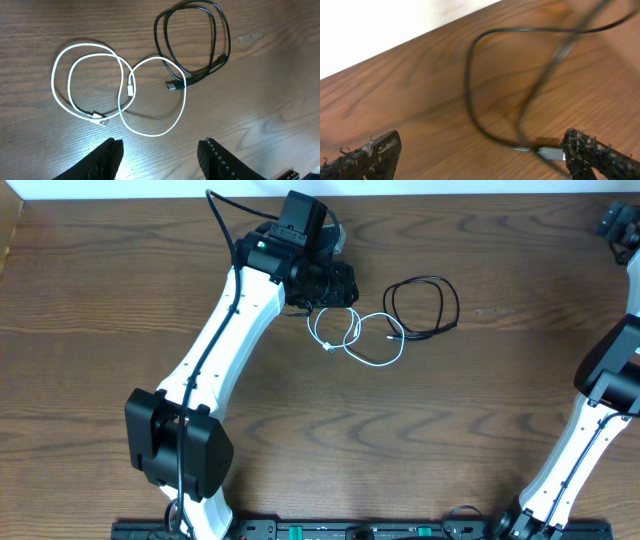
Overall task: Untangle cables
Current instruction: 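Reach the right gripper to the black cable and grasp it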
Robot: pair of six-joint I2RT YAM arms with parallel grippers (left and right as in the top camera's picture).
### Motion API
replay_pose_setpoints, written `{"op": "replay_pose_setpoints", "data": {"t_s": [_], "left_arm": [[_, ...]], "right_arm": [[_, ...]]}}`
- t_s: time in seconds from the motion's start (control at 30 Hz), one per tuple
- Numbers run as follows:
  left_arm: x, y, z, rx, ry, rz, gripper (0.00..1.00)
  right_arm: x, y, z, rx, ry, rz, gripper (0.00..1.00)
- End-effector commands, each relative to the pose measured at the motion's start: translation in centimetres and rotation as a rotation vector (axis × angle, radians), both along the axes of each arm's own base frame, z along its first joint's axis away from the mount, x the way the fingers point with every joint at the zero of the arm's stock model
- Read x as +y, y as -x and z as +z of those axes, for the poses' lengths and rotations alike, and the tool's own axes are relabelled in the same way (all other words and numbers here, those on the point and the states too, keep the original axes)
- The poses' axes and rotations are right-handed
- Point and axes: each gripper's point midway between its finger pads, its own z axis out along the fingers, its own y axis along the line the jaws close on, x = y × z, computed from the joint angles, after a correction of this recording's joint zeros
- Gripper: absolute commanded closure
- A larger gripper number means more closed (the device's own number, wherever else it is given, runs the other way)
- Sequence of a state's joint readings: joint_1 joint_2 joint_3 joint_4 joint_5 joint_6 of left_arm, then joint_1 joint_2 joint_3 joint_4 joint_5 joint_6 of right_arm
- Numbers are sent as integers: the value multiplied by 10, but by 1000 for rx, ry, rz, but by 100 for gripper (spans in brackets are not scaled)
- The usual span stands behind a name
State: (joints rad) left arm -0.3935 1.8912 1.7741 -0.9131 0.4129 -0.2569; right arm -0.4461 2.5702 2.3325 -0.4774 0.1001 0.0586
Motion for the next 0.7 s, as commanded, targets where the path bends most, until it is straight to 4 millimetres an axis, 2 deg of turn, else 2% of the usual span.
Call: {"op": "replay_pose_setpoints", "data": {"t_s": [0.0, 0.03, 0.07, 0.17, 0.2, 0.27, 0.3, 0.33, 0.4, 0.43, 0.47, 0.6, 0.67], "left_arm": [[0, -1, -7, 4, -15, -11, 46], [0, -1, -7, 3, -14, -11, 47], [0, -1, -7, 3, -14, -11, 46], [0, -1, -7, 3, -14, -12, 46], [0, -1, -7, 3, -14, -12, 46], [0, -1, -7, 4, -14, -10, 46], [1, -1, -7, 13, -10, 6, 46], [1, -1, -7, 20, -6, 19, 47], [2, -2, -7, 41, 4, 57, 46], [3, -1, -8, 57, 7, 78, 46], [5, -1, -10, 66, 2, 87, 46], [20, 0, -16, 89, -46, 120, 47], [25, 0, -17, 100, -50, 130, 47]], "right_arm": [[45, -11, 50, -55, -40, 130, 1], [57, -10, 57, -54, -59, 157, 1], [81, -7, 74, -52, -96, 213, 1], [126, 8, 105, -32, -172, 307, 1], [151, 18, 118, -21, -229, 357, 1], [180, 28, 128, -7, -294, 427, 1], [208, 37, 133, 11, -362, 493, 1], [222, 41, 133, 25, -399, 526, 1], [254, 55, 124, 97, -479, 576, 2], [276, 70, 103, 203, -524, 586, 12], [288, 77, 90, 260, -544, 600, 21], [326, 99, 43, 443, -573, 651, 28], [334, 106, 23, 511, -541, 653, 28]]}}
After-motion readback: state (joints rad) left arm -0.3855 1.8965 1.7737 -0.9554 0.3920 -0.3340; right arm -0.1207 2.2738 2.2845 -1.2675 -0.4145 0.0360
